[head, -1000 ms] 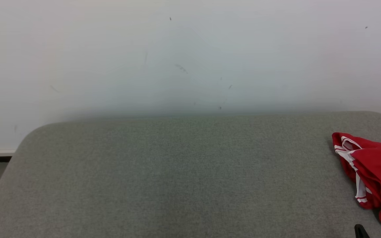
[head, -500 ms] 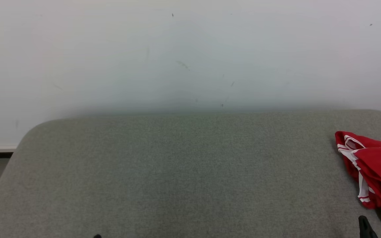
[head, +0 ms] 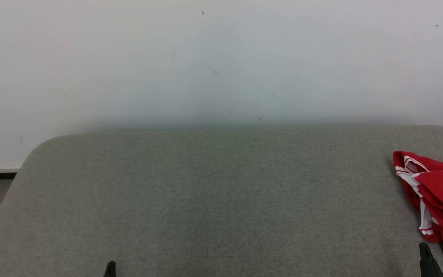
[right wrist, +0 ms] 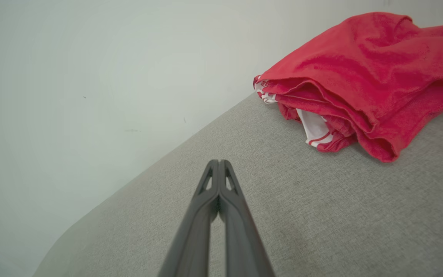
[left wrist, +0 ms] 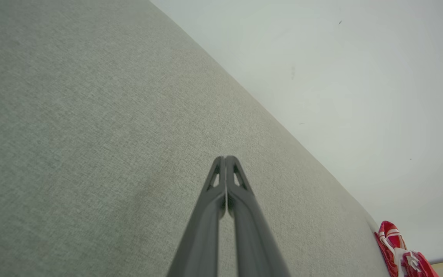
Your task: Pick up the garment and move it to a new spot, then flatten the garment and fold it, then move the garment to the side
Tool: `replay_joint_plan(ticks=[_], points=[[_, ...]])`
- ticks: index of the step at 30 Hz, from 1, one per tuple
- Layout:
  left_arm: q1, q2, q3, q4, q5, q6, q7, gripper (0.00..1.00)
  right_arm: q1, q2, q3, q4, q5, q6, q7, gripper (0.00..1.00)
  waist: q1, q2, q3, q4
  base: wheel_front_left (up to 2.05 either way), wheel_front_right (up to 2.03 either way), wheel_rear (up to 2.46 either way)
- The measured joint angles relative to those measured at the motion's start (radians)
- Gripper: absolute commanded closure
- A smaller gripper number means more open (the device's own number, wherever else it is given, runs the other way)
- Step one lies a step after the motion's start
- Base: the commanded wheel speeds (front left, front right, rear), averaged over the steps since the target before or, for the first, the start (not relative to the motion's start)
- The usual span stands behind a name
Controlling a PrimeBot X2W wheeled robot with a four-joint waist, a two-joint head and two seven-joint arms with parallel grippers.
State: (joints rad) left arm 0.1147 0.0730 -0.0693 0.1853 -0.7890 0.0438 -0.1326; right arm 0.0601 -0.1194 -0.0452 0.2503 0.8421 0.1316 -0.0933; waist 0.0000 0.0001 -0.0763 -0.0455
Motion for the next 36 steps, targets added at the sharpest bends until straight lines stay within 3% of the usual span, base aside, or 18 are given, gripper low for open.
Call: replay_joint_plan(ticks=[36], points=[[-0.109,0.006,0.064,0.028,-0.434,-0.087,0.101,1.00,-0.081,0.035,-0.034,-0.001,0.385,0.000,0.104,1.00,0.0000,0.0000,0.033,0.019,0.00,0.00,0.00]])
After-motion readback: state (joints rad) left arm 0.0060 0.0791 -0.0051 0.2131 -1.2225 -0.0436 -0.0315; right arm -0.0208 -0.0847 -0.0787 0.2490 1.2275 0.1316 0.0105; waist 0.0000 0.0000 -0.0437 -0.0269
